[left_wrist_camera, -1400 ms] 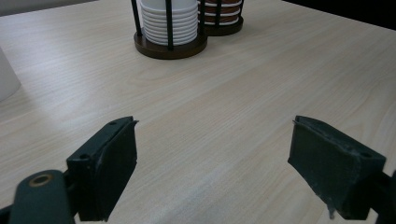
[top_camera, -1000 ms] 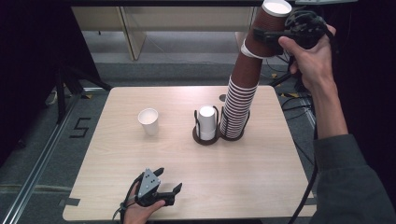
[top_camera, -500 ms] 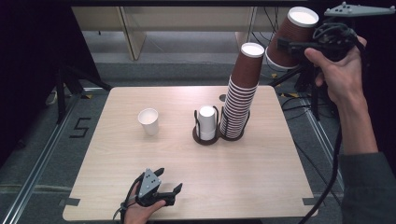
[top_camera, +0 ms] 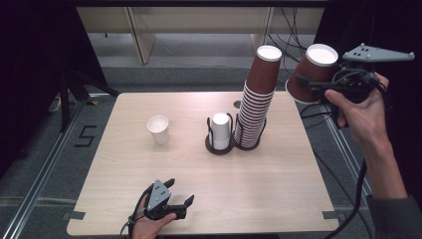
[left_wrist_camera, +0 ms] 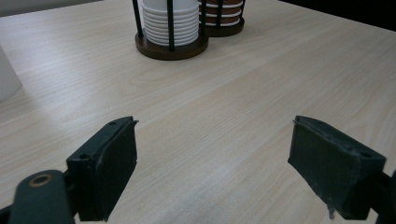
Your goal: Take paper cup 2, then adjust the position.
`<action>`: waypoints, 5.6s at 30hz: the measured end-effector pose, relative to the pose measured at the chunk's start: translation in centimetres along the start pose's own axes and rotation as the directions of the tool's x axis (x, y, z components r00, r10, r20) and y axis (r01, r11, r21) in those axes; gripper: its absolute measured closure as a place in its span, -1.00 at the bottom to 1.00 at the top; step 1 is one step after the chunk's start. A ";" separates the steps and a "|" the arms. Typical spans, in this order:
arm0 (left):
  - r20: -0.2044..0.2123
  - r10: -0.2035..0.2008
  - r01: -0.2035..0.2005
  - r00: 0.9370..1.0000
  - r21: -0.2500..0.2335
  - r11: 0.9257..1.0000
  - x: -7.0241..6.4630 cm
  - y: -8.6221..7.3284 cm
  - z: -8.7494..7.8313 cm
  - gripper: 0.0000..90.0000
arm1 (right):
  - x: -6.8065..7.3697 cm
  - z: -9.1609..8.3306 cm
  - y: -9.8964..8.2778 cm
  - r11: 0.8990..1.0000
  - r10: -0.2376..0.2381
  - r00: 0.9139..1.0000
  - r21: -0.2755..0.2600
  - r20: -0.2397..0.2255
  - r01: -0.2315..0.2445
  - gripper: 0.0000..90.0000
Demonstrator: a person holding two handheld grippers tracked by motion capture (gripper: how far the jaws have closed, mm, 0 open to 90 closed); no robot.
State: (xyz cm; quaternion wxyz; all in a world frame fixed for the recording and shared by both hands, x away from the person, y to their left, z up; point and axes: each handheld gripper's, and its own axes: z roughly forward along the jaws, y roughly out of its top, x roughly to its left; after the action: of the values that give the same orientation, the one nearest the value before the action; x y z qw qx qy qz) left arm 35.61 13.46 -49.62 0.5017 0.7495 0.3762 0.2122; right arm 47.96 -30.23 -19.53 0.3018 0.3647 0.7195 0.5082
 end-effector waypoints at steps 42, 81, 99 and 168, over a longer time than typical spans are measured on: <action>0.018 -0.017 0.018 1.000 -0.071 0.997 0.3 0.3 -0.1 -0.67 | 9.5 6.7 -12.7 0.995 0.032 0.967 0.098 -0.253 -0.007 -0.60; 0.059 -0.026 0.034 0.998 -0.141 0.989 0.4 0.7 -0.9 -0.68 | 15.8 11.2 -16.9 0.984 0.028 0.908 0.171 -0.418 0.049 -0.61; 0.110 -0.047 0.068 0.993 -0.198 0.978 0.2 1.0 -1.2 -0.68 | 18.0 12.0 -17.4 0.982 0.017 0.882 0.176 -0.471 0.075 -0.61; 0.157 0.054 -0.035 0.986 -0.119 0.992 -0.9 1.4 0.5 -0.81 | 21.1 10.5 -14.5 0.991 0.025 0.796 0.120 -0.605 0.059 -0.63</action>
State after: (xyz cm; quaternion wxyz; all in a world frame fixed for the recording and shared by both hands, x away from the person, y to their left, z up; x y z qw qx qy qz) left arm 35.85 12.13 -48.50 0.5680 0.7419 0.3049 0.1842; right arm 41.62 -10.47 -37.85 0.0358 0.1959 0.8135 0.5464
